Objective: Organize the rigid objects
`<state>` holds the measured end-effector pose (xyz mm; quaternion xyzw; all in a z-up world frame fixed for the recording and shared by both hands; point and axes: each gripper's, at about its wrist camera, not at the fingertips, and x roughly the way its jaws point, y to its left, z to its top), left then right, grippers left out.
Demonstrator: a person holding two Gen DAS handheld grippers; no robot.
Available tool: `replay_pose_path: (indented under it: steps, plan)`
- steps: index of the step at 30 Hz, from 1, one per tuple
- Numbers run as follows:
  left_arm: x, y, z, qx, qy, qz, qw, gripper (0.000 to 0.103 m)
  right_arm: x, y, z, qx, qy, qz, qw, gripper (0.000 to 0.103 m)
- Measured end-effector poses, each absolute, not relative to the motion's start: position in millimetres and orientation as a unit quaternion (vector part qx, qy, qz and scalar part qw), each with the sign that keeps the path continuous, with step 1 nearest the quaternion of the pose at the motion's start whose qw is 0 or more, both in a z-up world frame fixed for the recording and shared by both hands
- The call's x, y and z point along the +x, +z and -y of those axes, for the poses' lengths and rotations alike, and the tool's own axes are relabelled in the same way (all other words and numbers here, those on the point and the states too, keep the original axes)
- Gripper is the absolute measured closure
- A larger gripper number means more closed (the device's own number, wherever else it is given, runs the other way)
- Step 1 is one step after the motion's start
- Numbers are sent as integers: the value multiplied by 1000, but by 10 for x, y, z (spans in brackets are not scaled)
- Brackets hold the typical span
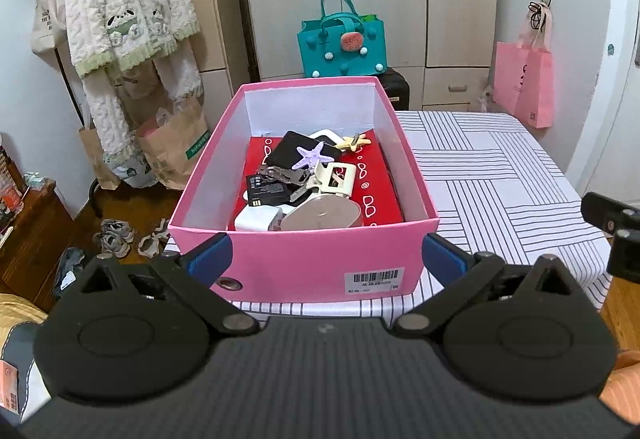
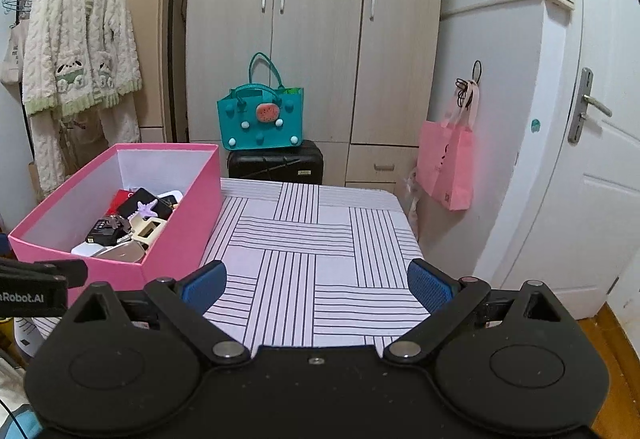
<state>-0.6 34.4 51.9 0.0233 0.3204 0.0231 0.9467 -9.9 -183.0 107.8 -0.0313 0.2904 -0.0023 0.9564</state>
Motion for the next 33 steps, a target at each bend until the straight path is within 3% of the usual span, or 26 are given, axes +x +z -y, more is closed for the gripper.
replay_pose_path:
  steps: [33]
  plan:
    - [-38,479,-350,23,34,-296,954,0,-50,980,1889,-25,-17,-291,956,4]
